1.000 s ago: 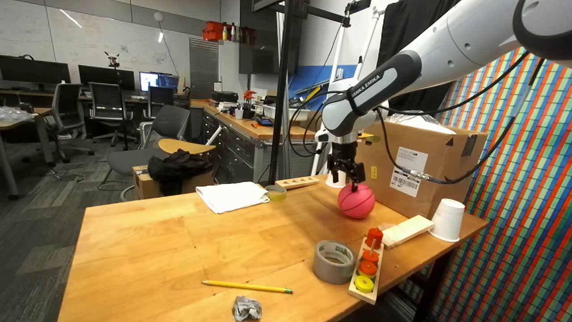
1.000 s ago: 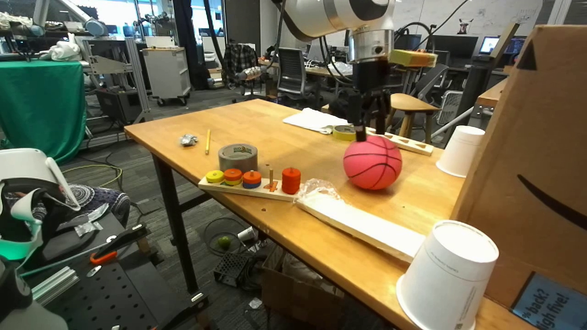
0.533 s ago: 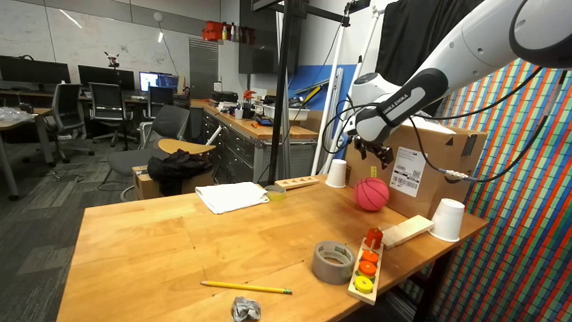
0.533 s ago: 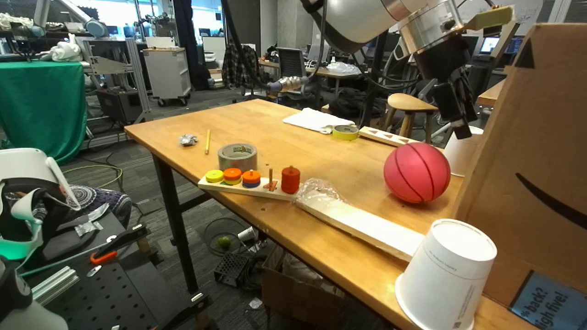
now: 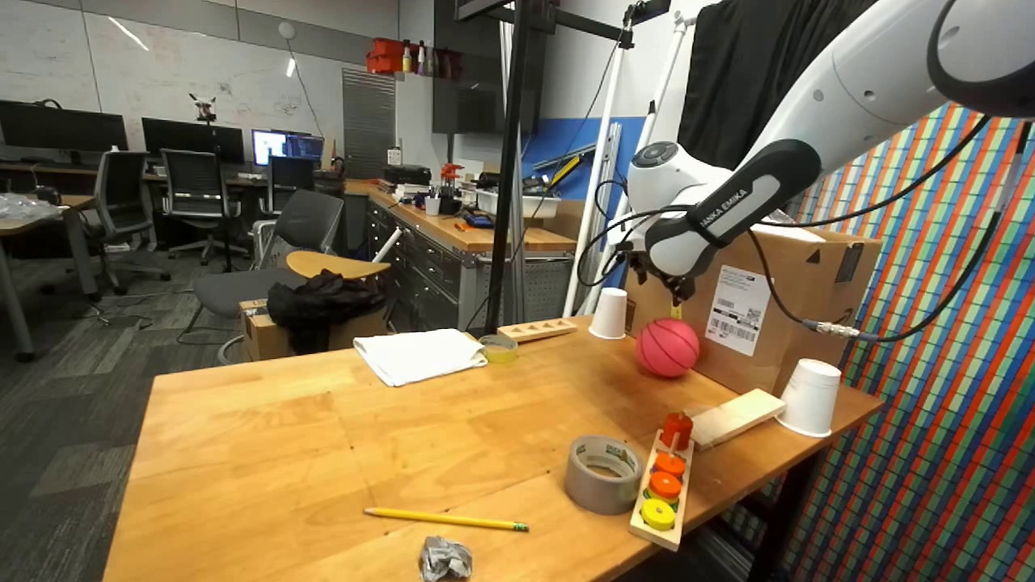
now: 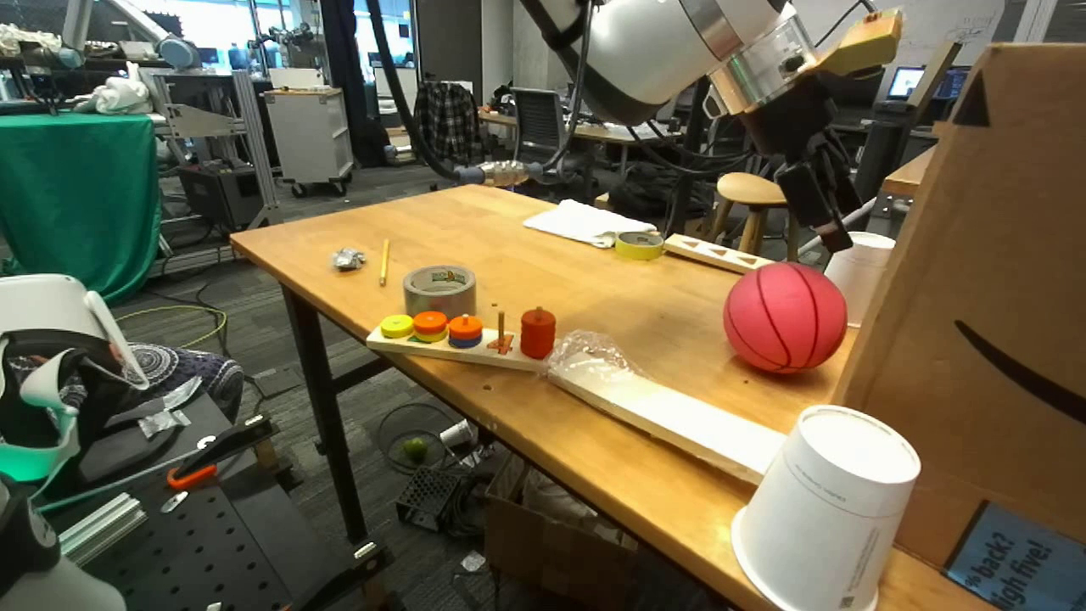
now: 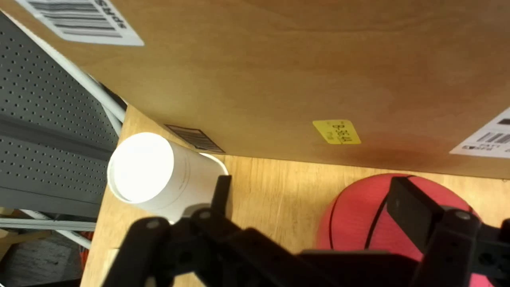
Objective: Push the basketball between the two cups
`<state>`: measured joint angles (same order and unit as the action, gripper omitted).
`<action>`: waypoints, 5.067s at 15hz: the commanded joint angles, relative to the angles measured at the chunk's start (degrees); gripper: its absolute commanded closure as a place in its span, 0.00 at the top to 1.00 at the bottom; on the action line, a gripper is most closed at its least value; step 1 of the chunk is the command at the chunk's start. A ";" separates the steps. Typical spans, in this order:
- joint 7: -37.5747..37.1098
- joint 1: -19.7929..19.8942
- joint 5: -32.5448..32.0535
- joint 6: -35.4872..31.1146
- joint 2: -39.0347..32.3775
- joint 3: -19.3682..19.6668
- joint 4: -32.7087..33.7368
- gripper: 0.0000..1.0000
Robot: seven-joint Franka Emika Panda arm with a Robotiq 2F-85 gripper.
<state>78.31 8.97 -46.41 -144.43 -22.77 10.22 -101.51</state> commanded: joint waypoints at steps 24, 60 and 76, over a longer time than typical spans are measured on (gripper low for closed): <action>19.48 -6.55 48.24 33.14 10.63 -14.37 -1.98 1.00; 3.13 -4.01 42.21 31.05 -18.04 -10.98 29.91 1.00; -11.33 -5.62 6.92 5.96 -7.46 1.47 10.43 1.00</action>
<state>72.25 5.46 -32.99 -133.46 -35.27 9.45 -83.80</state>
